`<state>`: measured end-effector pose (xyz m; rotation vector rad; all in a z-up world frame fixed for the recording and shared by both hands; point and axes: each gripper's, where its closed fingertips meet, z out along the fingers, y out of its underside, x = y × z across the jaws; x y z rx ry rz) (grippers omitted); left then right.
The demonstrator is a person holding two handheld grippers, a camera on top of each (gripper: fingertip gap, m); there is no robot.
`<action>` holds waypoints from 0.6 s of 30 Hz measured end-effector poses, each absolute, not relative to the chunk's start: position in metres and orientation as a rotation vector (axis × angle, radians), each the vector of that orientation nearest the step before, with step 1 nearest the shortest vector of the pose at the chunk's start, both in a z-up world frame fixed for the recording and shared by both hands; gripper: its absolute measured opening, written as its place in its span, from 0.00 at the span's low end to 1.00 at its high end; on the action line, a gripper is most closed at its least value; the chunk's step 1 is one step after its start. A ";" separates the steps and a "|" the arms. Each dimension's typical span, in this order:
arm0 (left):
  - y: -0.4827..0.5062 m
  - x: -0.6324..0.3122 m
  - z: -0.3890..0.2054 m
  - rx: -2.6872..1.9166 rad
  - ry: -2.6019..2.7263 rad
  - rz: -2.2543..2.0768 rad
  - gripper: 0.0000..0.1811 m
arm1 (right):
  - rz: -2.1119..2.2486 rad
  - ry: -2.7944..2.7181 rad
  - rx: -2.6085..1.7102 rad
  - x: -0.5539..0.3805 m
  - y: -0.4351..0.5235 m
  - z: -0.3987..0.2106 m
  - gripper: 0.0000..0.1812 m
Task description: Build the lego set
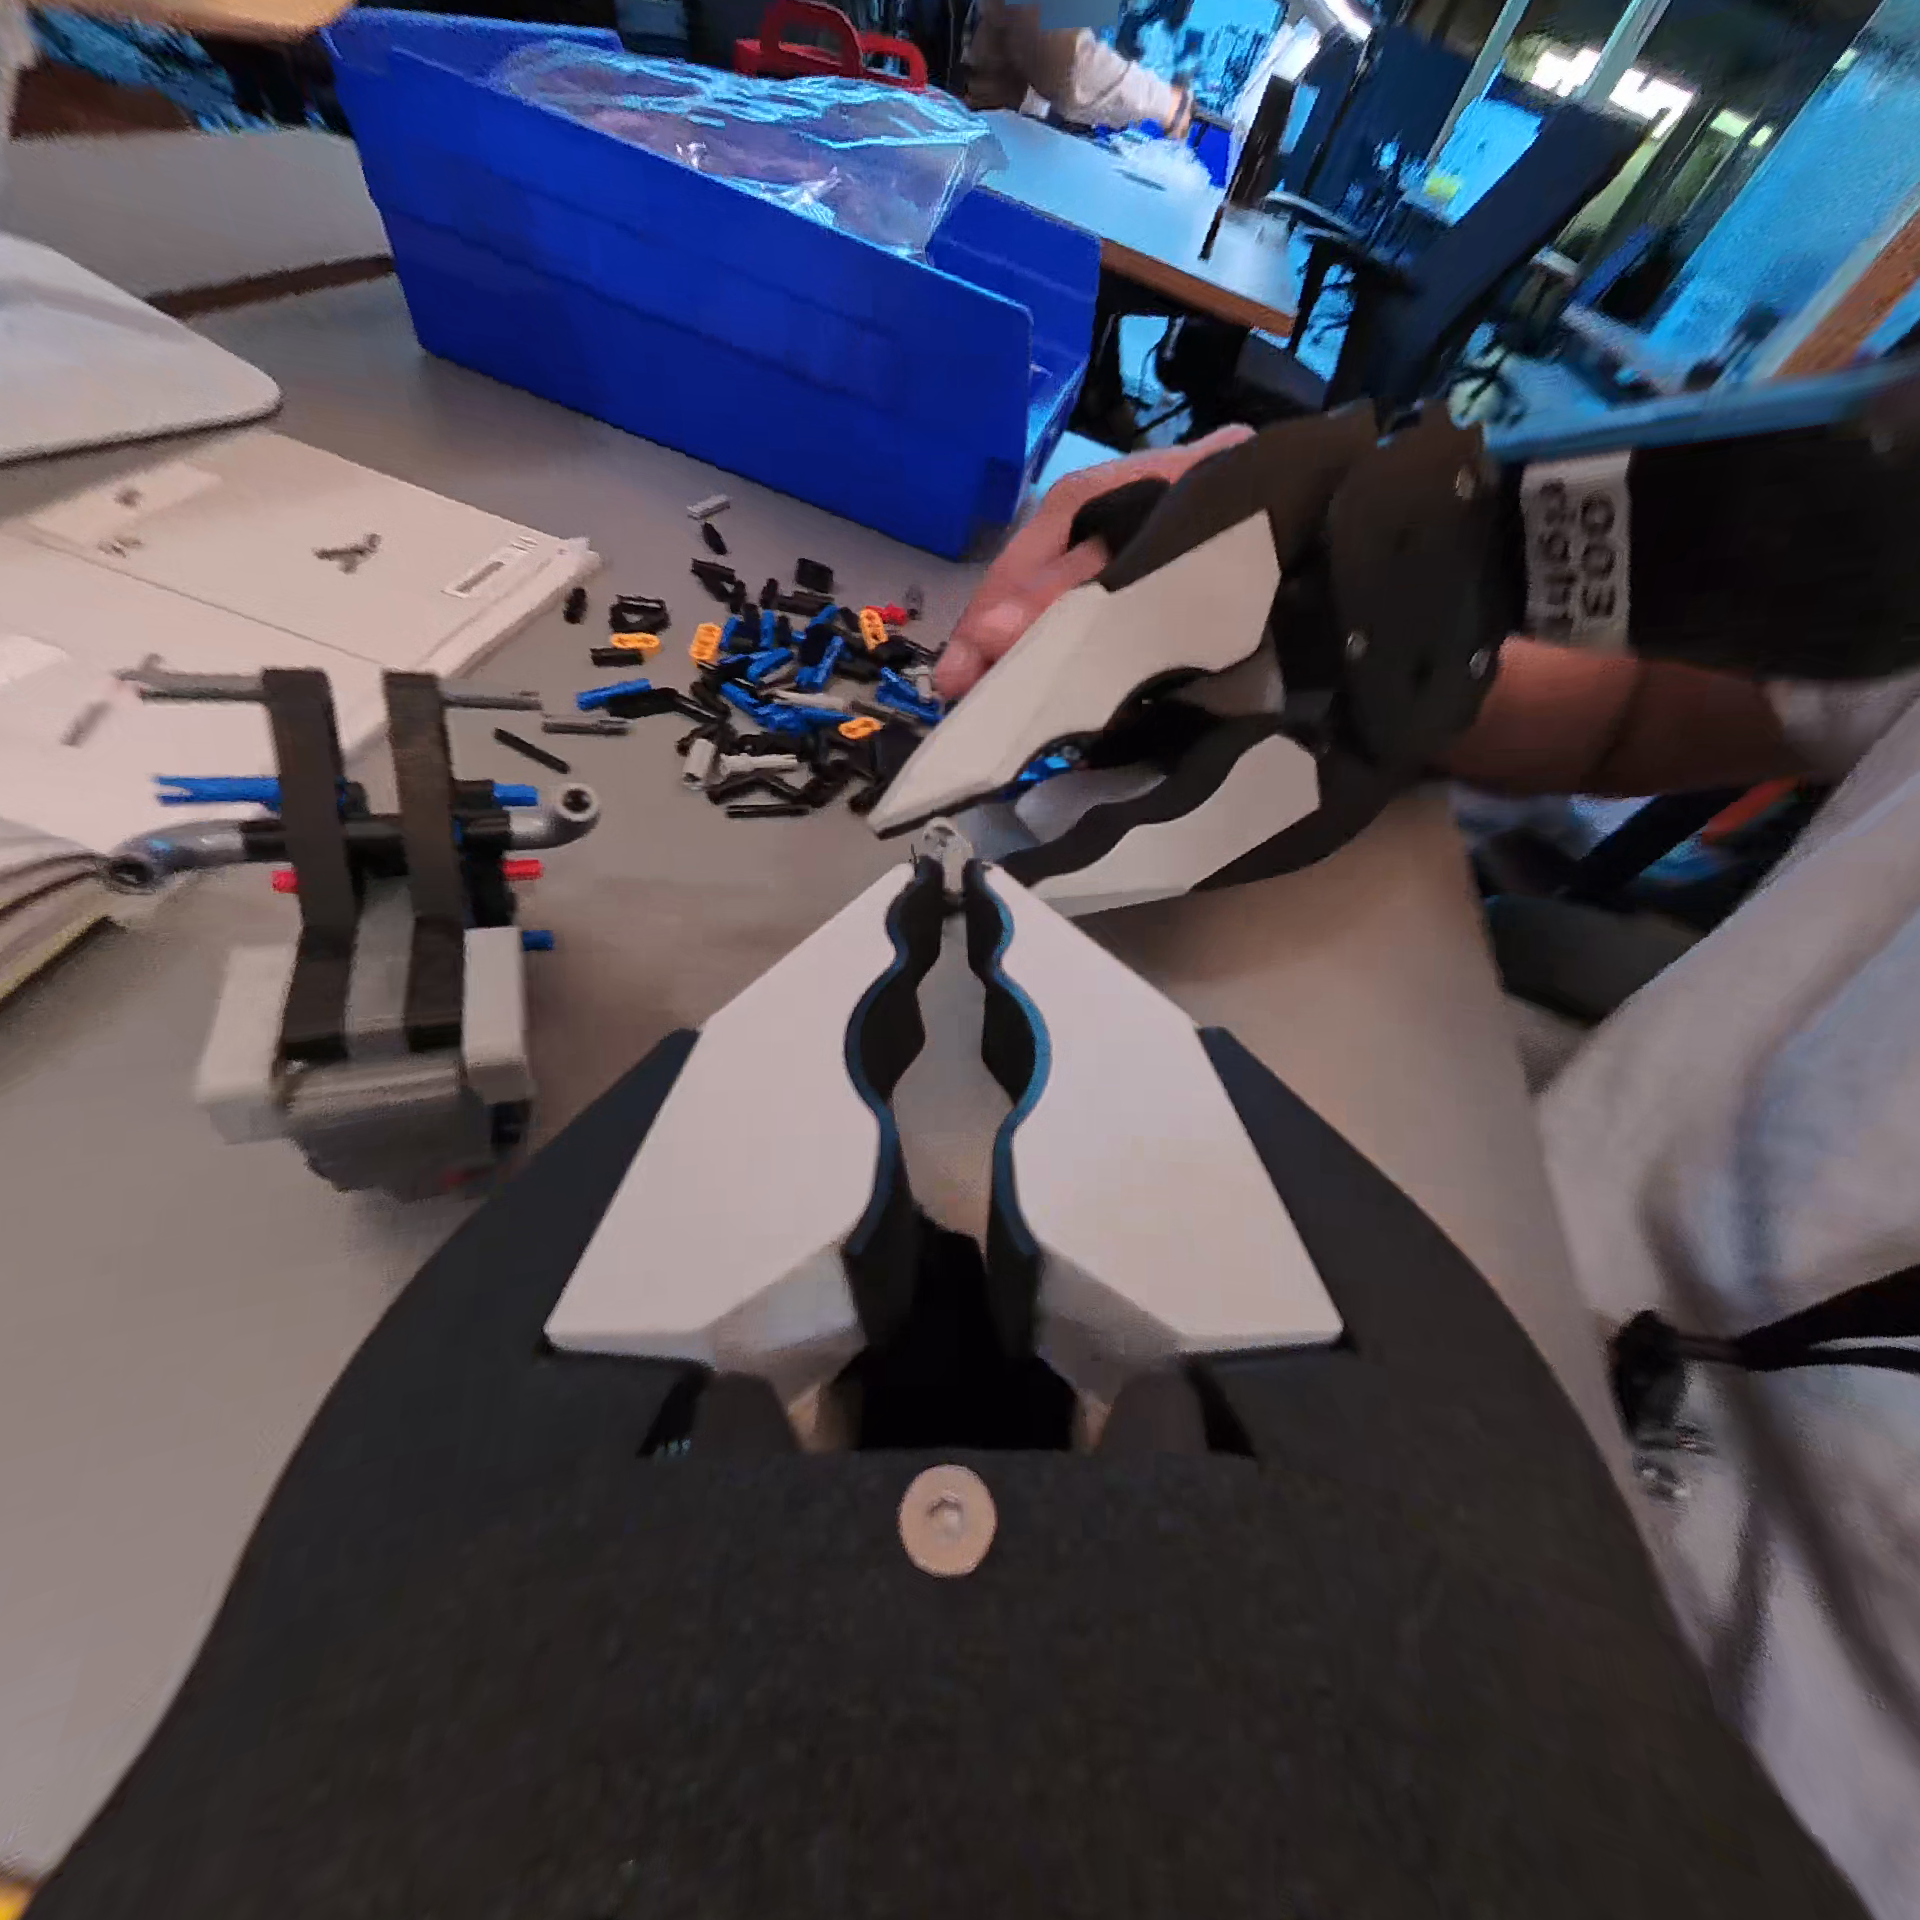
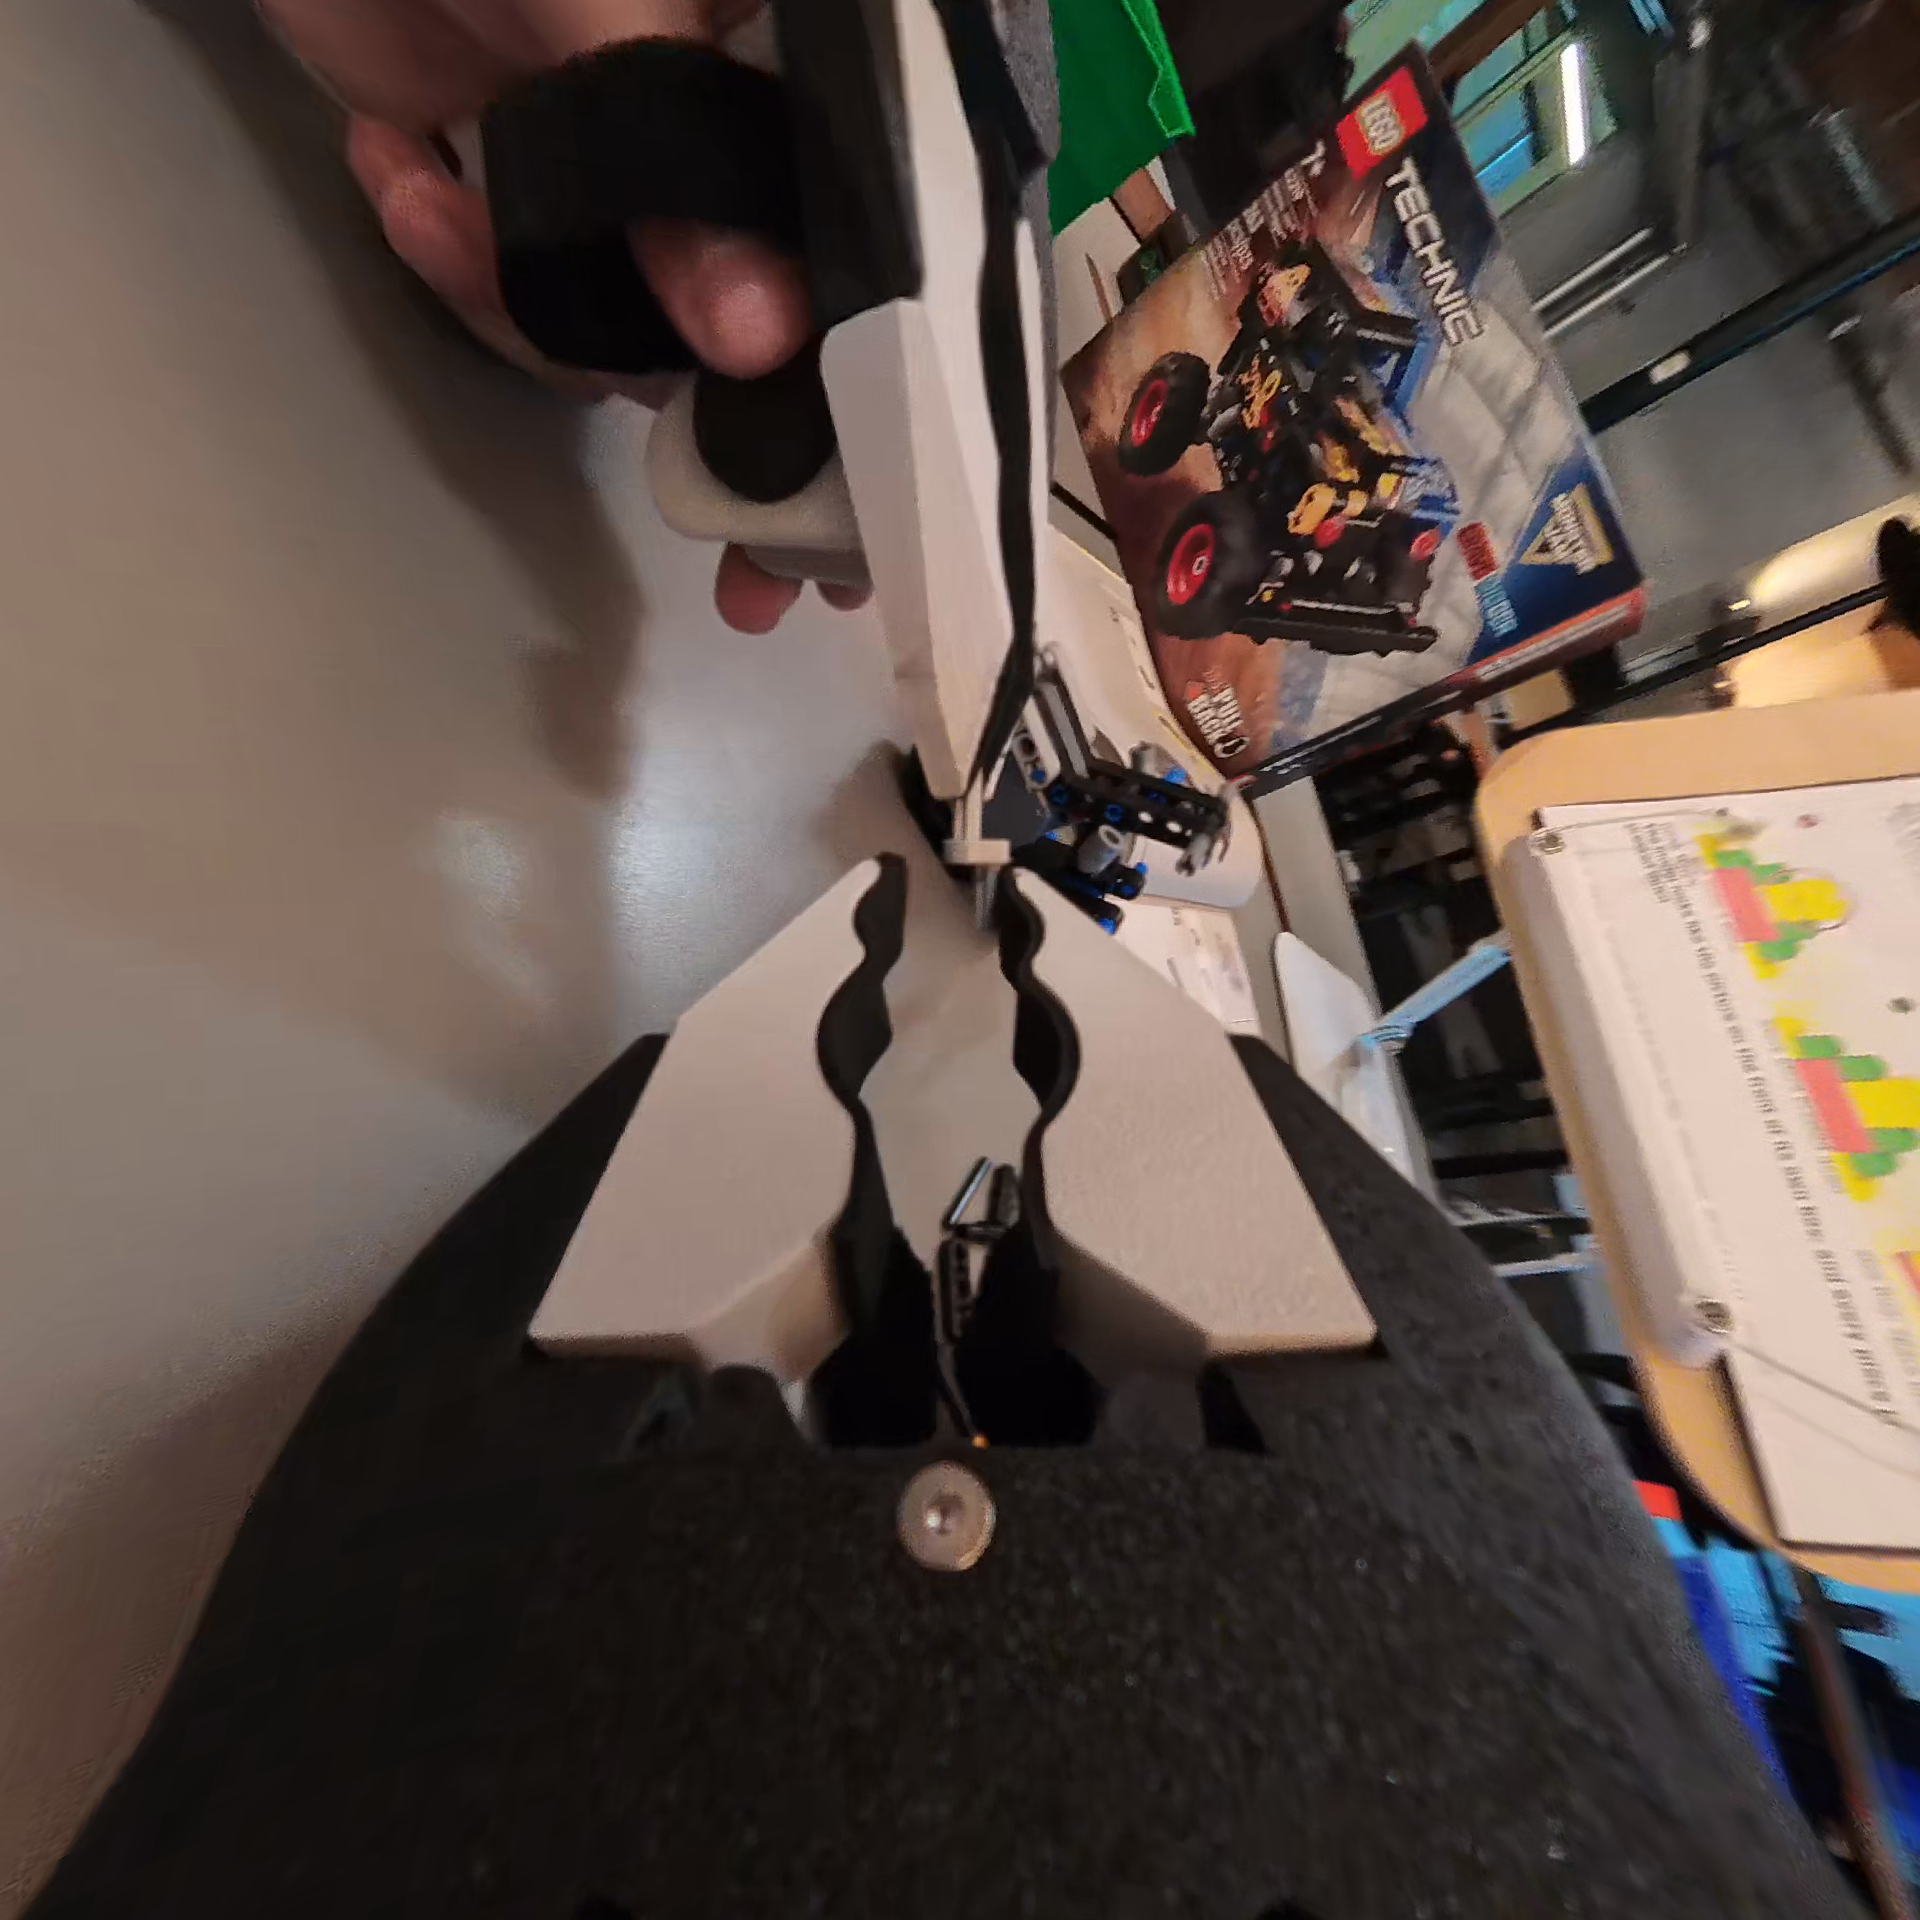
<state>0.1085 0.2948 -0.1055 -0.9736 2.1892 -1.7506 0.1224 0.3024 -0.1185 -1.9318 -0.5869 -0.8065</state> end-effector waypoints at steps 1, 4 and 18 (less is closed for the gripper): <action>0.294 0.107 -0.106 -1.004 2.199 -1.777 0.01 | -0.851 -0.603 -1.919 0.124 0.302 -0.117 0.06; 0.292 0.106 -0.107 -0.995 2.212 -1.778 0.01 | -0.873 -0.621 -1.904 0.123 0.301 -0.116 0.04; 0.298 0.107 -0.127 -0.444 2.196 -1.177 0.01 | -0.613 -0.520 -1.940 0.121 0.292 -0.113 0.00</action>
